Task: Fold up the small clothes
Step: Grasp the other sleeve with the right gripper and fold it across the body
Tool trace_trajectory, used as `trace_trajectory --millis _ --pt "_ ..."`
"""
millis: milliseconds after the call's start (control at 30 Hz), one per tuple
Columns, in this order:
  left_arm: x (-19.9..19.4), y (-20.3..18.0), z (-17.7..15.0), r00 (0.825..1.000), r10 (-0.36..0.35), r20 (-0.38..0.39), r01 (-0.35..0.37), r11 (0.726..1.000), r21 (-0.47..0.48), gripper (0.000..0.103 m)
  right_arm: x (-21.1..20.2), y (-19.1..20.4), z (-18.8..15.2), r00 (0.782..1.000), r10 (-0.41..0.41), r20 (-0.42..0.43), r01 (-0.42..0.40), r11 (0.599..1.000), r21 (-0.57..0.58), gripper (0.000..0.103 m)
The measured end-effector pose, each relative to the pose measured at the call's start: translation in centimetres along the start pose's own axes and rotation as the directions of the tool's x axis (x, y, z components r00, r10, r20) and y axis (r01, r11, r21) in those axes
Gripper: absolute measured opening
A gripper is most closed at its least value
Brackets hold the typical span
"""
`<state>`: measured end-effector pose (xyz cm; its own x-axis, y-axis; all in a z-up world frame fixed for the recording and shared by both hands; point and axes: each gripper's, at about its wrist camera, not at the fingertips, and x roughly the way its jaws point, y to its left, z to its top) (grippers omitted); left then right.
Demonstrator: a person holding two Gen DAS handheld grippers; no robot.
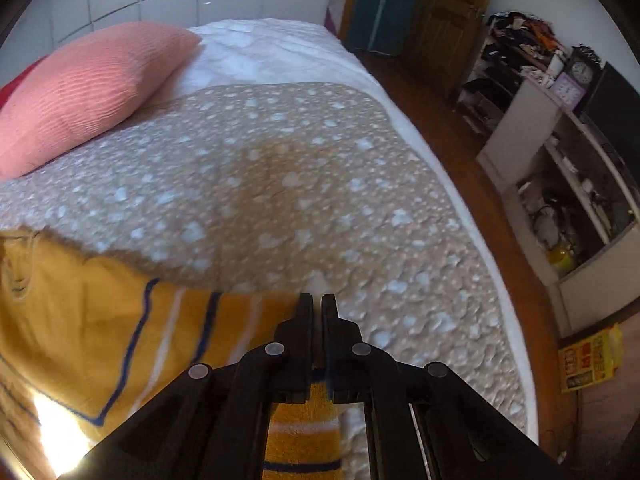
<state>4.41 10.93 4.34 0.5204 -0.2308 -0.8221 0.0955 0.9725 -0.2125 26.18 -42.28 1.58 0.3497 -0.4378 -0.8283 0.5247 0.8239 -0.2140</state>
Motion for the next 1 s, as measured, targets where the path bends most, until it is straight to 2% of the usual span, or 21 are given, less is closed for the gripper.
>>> trace_trajectory --millis 33,67,100,133,200,267,300,367,433,467,533,600,700,733,800,867,967,1000 --pt "0.3 0.1 -0.1 1.000 0.005 -0.010 -0.005 1.000 -0.002 0.073 0.6 -0.1 0.4 0.994 -0.111 0.015 0.111 0.994 -0.010 0.000" --pt "0.6 0.2 -0.2 1.000 0.004 -0.020 -0.005 1.000 -0.007 0.073 1.4 -0.5 0.7 0.985 -0.175 0.003 0.175 0.985 -0.006 0.000" --pt "0.8 0.4 -0.3 1.000 0.002 -0.030 -0.002 1.000 -0.013 0.073 2.1 -1.2 0.9 0.986 -0.165 -0.031 0.165 0.986 0.012 0.000" --pt "1.0 0.6 -0.4 0.999 -0.003 -0.037 0.002 1.000 -0.018 0.073 2.2 -2.1 0.8 0.994 -0.095 -0.051 0.098 0.994 0.042 0.000" --pt "1.0 0.9 -0.7 0.999 -0.015 -0.040 0.014 1.000 -0.024 0.073 0.1 -3.6 0.0 0.999 0.044 -0.008 -0.043 0.994 0.105 0.000" --pt "1.1 1.3 -1.0 0.998 -0.036 -0.053 0.034 0.999 -0.036 0.073 -3.2 -4.5 -1.7 0.982 0.187 0.021 -0.188 0.975 0.116 0.004" --pt "1.1 1.5 -1.1 0.997 -0.056 -0.060 0.054 0.998 -0.044 0.073 -5.0 -4.8 -2.9 0.962 0.271 0.024 -0.272 0.956 0.112 0.008" --pt "1.2 1.8 -1.5 0.992 -0.095 -0.077 0.090 0.994 -0.062 0.073 -8.9 -5.1 -6.1 0.903 0.429 0.026 -0.430 0.898 0.091 0.034" --pt "1.5 1.9 -1.9 0.986 -0.142 -0.091 0.135 0.988 -0.082 0.073 -12.7 -4.8 -10.4 0.812 0.584 0.008 -0.583 0.810 0.066 0.053" --pt "1.7 1.9 -2.2 0.983 -0.157 -0.095 0.148 0.985 -0.091 0.073 -14.1 -4.4 -12.7 0.766 0.643 -0.013 -0.642 0.765 0.051 0.055" --pt "1.9 1.7 -2.4 0.982 -0.161 -0.097 0.152 0.984 -0.096 0.073 -16.7 -3.4 -17.6 0.699 0.713 -0.057 -0.714 0.701 0.004 0.055" --pt "2.0 1.4 -2.4 0.982 -0.162 -0.098 0.153 0.984 -0.085 0.073 -17.9 -2.3 -22.2 0.662 0.743 -0.099 -0.748 0.664 -0.023 0.055" --pt "2.7 0.6 -2.6 0.974 -0.180 -0.136 0.174 0.983 -0.053 0.073 -18.4 -0.8 -27.7 0.630 0.765 -0.133 -0.773 0.634 -0.018 0.055" --pt "2.8 0.3 -2.8 0.973 -0.182 -0.140 0.178 0.983 -0.036 0.073 -18.0 -0.4 -28.9 0.606 0.782 -0.148 -0.789 0.614 0.009 0.055" --pt "2.7 -0.2 -3.3 0.972 -0.184 -0.145 0.185 0.983 -0.007 0.072 -16.9 0.4 -30.7 0.553 0.819 -0.153 -0.821 0.567 0.072 0.055" --pt "2.3 -0.3 -3.6 0.969 -0.204 -0.142 0.206 0.979 -0.005 0.064 -16.5 1.4 -31.8 0.534 0.832 -0.153 -0.828 0.551 0.105 0.055" --pt "2.0 0.9 -3.8 0.951 -0.276 -0.138 0.270 0.961 -0.064 0.063 -16.7 3.0 -32.6 0.497 0.857 -0.133 -0.849 0.513 0.127 0.056" --pt "2.1 1.4 -3.6 0.945 -0.297 -0.138 0.287 0.954 -0.089 0.063 -16.8 3.7 -32.6 0.476 0.870 -0.129 -0.861 0.491 0.135 0.058"
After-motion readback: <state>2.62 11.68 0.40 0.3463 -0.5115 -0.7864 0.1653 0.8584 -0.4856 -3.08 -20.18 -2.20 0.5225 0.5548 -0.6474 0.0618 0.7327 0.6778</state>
